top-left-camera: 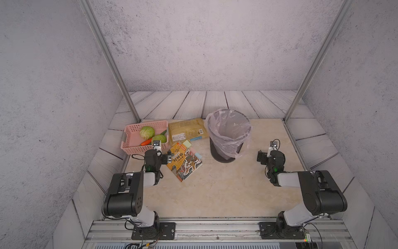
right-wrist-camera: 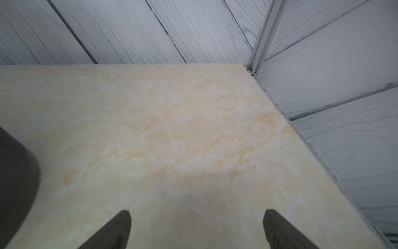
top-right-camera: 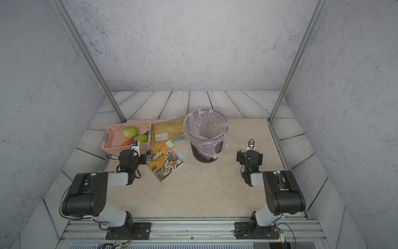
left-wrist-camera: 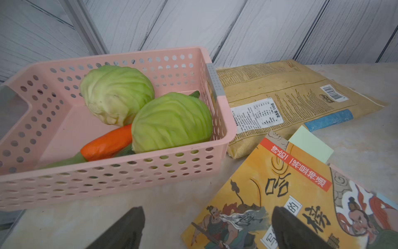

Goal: Peel off the used sticky note
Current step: Move the trash bin to the center of the board.

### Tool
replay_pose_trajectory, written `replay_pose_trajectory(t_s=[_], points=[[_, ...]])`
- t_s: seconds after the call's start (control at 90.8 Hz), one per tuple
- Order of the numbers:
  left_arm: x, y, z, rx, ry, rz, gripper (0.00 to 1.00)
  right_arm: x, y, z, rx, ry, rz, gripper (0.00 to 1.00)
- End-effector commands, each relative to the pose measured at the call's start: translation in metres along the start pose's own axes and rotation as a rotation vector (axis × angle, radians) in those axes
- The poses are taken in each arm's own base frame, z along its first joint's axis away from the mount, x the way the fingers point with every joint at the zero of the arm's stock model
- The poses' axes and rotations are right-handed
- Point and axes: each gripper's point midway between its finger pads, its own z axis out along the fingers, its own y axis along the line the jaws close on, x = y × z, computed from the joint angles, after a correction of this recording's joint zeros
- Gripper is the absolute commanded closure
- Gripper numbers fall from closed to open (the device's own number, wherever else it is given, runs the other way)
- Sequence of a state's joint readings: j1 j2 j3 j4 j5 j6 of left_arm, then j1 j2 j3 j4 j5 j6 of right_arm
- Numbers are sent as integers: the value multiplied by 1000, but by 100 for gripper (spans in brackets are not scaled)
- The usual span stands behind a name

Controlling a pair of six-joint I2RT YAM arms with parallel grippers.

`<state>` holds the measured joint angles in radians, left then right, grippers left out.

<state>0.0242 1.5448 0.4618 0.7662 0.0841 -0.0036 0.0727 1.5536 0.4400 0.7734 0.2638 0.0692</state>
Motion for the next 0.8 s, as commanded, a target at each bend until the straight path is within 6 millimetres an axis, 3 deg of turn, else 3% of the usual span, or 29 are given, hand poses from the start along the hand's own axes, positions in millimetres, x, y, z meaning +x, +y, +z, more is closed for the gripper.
replay_pose_trajectory(t_s=[0.0,0.583,0.672,0.738,0.793], points=[[-3,1,-3,0,-12,4,2,-6,-1,-2,1,-12,-1,1],[-4,2,-3,-6,-15,5,2,-6,-2,-2,2,-14,-1,0],[-17,7,-5,-31,-40,-6,2,-13,-9,-5,38,-40,13,1],[-17,5,-9,-21,28,-2,2,-23,-12,-12,49,-59,12,0],[-30,4,-14,-10,58,5,2,-28,-14,-18,51,-42,16,0]])
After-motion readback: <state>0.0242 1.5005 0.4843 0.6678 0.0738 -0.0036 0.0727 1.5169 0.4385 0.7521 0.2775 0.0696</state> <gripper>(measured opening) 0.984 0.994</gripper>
